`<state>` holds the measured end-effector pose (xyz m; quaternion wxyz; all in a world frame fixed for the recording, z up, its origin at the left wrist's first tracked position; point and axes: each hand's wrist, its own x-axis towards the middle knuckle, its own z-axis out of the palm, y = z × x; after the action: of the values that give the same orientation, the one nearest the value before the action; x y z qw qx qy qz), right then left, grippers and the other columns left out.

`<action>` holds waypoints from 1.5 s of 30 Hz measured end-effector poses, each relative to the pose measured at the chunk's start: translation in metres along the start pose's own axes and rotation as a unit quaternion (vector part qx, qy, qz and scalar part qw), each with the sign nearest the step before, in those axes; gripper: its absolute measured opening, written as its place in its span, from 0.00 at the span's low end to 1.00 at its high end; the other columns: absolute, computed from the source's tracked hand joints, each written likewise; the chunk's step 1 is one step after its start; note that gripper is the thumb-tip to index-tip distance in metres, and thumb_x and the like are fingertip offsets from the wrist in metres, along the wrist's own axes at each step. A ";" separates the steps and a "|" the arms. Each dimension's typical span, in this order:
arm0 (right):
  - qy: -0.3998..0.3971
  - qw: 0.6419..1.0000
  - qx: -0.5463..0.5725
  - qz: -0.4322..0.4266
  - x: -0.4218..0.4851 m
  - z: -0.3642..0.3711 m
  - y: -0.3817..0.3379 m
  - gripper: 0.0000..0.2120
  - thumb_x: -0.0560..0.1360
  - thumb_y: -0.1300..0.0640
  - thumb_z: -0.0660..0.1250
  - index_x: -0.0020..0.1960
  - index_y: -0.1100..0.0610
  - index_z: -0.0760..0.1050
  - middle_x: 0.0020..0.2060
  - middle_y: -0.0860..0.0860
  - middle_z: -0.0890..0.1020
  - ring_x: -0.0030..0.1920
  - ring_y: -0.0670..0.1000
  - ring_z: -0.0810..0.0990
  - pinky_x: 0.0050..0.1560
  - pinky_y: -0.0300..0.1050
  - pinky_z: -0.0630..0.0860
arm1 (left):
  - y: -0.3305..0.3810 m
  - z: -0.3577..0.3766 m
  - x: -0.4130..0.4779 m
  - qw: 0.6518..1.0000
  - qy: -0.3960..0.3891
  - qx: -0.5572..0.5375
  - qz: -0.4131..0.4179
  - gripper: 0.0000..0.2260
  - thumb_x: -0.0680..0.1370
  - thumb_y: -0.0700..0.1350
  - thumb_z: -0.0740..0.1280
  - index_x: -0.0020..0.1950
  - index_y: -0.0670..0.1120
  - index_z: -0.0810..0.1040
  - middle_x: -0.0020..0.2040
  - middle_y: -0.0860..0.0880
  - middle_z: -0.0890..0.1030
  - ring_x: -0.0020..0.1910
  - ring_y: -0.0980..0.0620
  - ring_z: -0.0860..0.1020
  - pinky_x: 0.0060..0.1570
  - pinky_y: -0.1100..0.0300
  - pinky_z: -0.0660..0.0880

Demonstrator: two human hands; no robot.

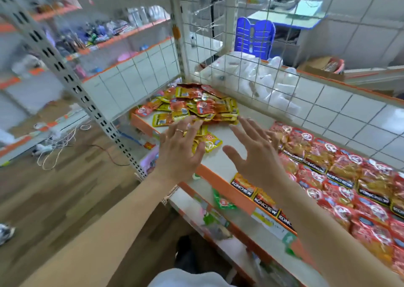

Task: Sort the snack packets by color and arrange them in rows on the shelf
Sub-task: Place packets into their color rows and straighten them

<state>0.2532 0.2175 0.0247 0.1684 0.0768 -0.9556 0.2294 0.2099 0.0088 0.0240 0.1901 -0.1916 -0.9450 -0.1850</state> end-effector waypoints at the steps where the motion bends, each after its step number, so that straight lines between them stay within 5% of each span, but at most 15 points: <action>1: -0.001 1.000 0.002 -0.007 0.002 0.002 -0.004 0.30 0.78 0.34 0.53 0.73 0.48 0.70 0.78 0.48 0.63 0.79 0.50 0.58 0.74 0.59 0.51 | -0.005 -0.004 -0.003 1.000 0.003 0.001 -0.012 0.24 0.79 0.56 0.57 0.72 0.49 0.74 0.73 0.49 0.72 0.71 0.45 0.68 0.66 0.43 0.66; 13: -0.045 0.999 -0.002 -0.018 0.038 0.037 -0.026 0.28 0.79 0.37 0.57 0.75 0.47 0.68 0.79 0.45 0.60 0.79 0.47 0.55 0.73 0.58 0.49 | -0.062 -0.004 -0.003 0.998 -0.004 -0.020 -0.067 0.23 0.78 0.55 0.59 0.72 0.50 0.72 0.73 0.52 0.70 0.72 0.51 0.62 0.69 0.48 0.61; 29: -0.090 0.995 -0.031 0.027 0.140 0.122 -0.072 0.25 0.80 0.42 0.60 0.76 0.44 0.65 0.78 0.44 0.63 0.79 0.47 0.56 0.74 0.62 0.49 | -0.193 0.033 0.079 0.994 -0.058 -0.050 -0.084 0.23 0.77 0.53 0.61 0.70 0.46 0.72 0.71 0.48 0.71 0.71 0.47 0.66 0.69 0.44 0.66; 45: -0.097 0.982 -0.070 0.145 0.190 0.155 -0.065 0.21 0.80 0.46 0.63 0.73 0.44 0.70 0.75 0.41 0.67 0.77 0.47 0.58 0.72 0.59 0.47 | -0.223 0.072 0.172 0.990 -0.132 -0.048 0.007 0.20 0.81 0.51 0.63 0.71 0.47 0.74 0.71 0.46 0.74 0.70 0.45 0.69 0.69 0.47 0.66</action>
<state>0.0462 0.0746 -0.0109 0.0453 -0.0525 -0.9821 0.1750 -0.0544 -0.1016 -0.0257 0.0559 -0.2295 -0.9504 -0.2023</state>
